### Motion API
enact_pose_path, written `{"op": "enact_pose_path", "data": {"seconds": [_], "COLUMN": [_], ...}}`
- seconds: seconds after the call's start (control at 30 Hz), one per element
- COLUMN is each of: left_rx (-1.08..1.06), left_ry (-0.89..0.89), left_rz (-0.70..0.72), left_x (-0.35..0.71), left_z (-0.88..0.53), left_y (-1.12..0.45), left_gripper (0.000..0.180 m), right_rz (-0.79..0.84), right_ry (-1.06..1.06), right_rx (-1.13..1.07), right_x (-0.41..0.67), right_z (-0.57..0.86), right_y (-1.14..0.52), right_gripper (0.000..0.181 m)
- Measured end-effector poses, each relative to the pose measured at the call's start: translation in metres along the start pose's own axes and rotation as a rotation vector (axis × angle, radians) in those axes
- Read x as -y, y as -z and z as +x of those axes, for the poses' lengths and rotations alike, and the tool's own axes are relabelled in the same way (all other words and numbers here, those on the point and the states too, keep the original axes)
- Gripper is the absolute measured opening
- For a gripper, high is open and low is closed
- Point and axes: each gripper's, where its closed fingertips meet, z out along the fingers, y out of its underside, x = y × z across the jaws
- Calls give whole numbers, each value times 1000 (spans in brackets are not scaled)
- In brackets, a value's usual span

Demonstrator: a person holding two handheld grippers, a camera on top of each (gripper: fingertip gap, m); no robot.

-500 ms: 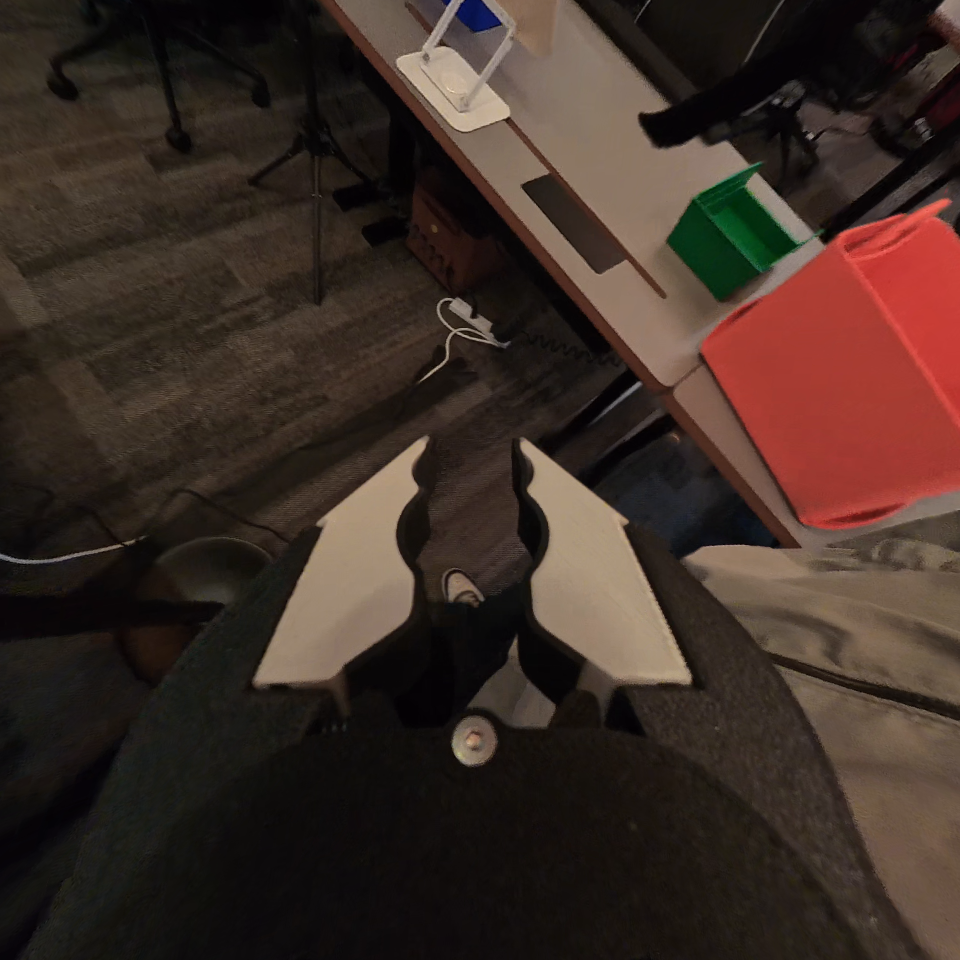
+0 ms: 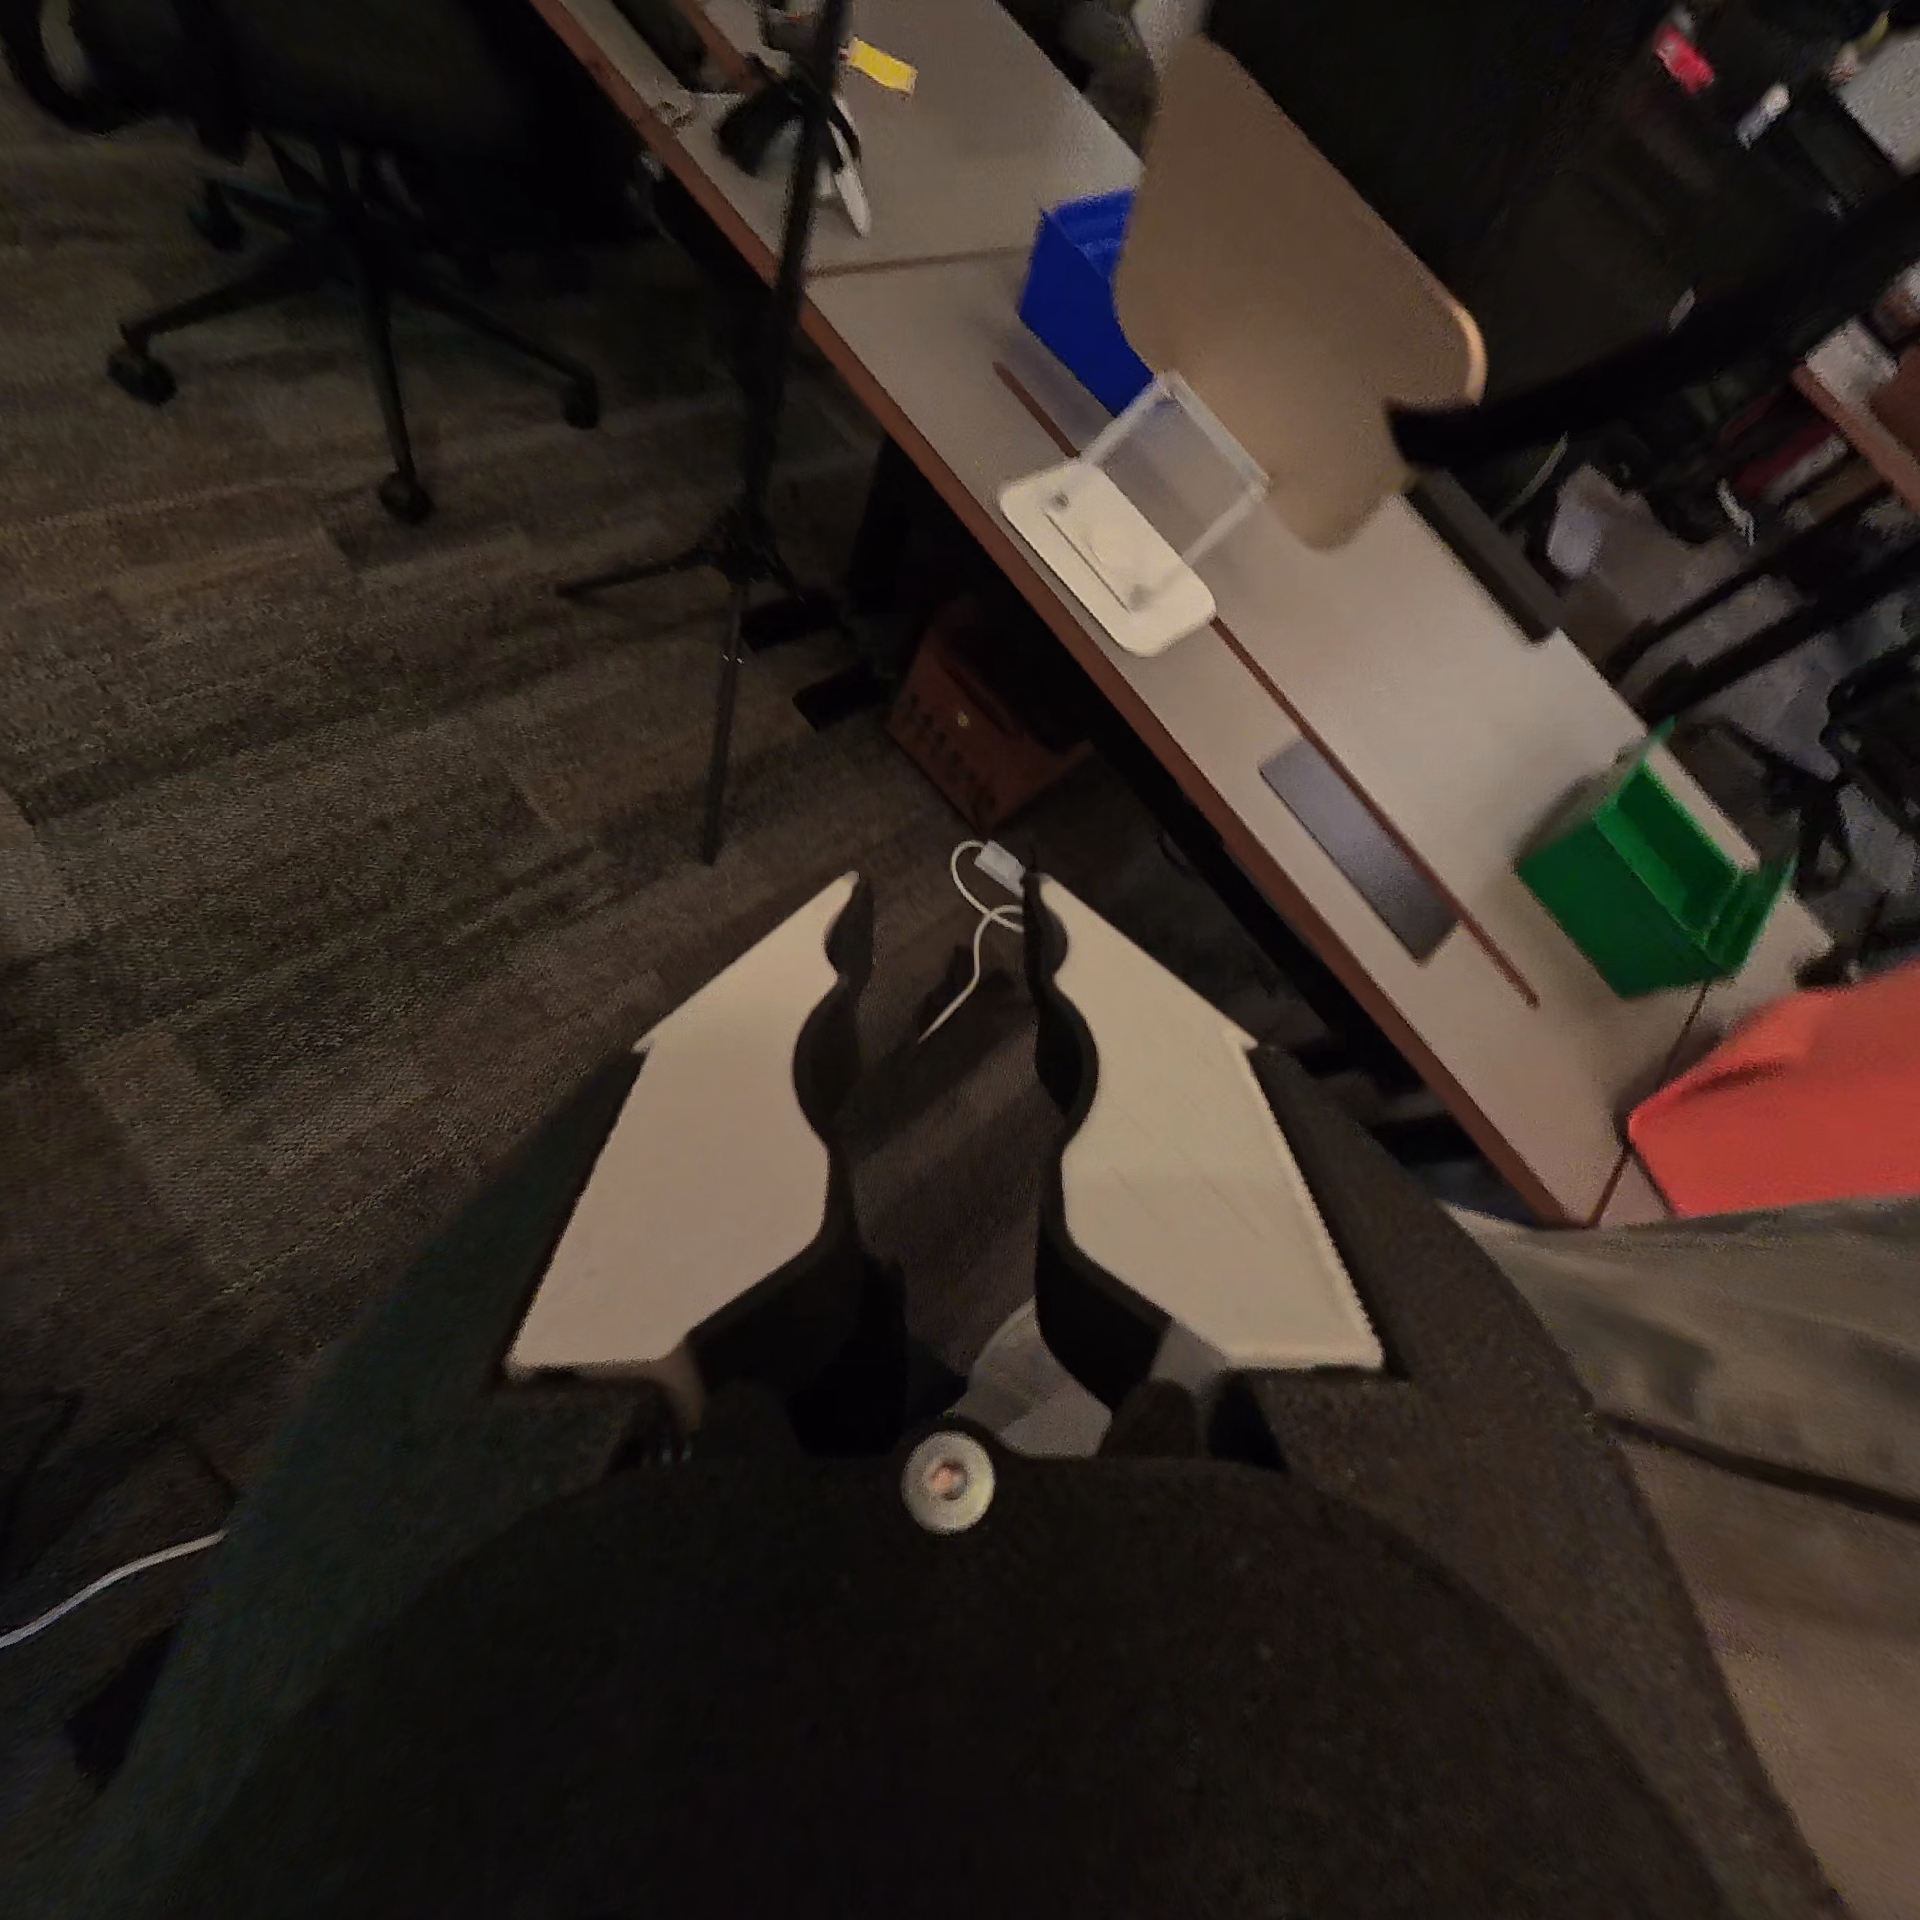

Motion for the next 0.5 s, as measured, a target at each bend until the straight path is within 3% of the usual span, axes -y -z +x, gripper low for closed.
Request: {"op": "enact_pose_path", "data": {"seconds": [0.13,0.5], "left_rx": [-96,-106], "left_ry": [115,-72], "left_rz": [84,-8], "left_x": [116,283], "left_z": [-73,-242], "left_y": [-49,-185], "left_gripper": [26,27], "right_rz": [33,41], "right_ry": [24,-14], "right_rx": [-41,-97], "right_x": [78,136], "right_z": [70,253], "right_y": [-73,-288], "right_gripper": [0,0]}}
